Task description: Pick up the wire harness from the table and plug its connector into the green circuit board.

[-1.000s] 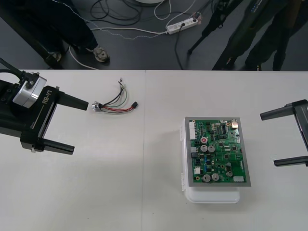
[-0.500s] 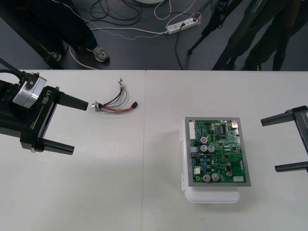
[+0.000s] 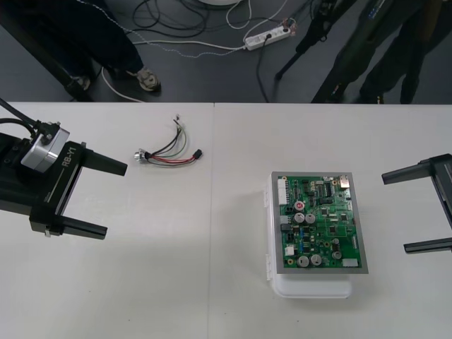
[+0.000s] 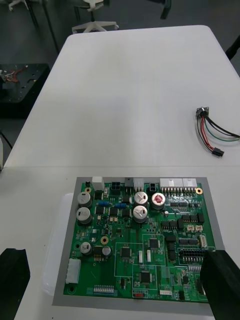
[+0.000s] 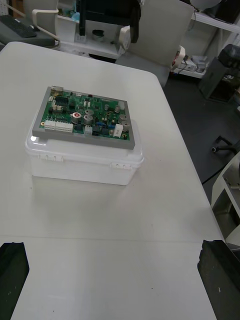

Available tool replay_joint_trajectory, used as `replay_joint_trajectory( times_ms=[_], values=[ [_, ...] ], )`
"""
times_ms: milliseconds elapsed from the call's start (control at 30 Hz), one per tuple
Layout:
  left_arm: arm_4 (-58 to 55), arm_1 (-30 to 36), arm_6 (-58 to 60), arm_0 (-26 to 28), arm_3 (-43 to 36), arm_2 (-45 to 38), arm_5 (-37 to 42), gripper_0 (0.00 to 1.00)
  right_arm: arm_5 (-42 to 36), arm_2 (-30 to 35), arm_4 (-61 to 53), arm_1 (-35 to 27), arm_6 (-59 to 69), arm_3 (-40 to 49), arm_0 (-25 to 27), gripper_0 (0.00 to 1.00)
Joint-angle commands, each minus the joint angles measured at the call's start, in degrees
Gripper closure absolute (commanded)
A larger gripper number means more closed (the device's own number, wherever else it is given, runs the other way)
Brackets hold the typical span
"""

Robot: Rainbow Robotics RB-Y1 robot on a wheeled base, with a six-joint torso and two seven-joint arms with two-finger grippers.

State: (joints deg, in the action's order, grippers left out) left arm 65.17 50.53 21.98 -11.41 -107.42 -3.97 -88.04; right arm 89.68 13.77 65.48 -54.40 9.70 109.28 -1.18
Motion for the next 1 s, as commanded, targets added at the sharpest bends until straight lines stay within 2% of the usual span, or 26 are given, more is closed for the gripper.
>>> replay_joint_trajectory(
  times_ms=[33, 467, 733, 1000],
  values=[
    [0.22, 0.36, 2.72, 0.60, -0.33, -1.39, -1.96, 0.00, 0.32, -0.05, -2.29, 0.88, -1.52, 1.11, 0.65, 0.00],
    [1.01, 2.12, 3.07, -1.59, -0.25, -2.27, -1.96, 0.00, 0.32, -0.05, -5.10, 9.14, 8.06, 4.45, 0.39, 0.00],
    [4.00, 3.87, 3.24, -3.18, -0.16, -2.27, -1.96, 0.00, 0.32, 0.03, -4.49, 14.50, 8.76, 4.97, -1.02, 0.00],
    [8.04, 4.31, 4.12, -4.41, -0.07, -2.27, -1.96, 0.00, 0.32, 0.21, -4.49, 16.61, 8.32, 4.53, -1.02, 0.00]
  ],
)
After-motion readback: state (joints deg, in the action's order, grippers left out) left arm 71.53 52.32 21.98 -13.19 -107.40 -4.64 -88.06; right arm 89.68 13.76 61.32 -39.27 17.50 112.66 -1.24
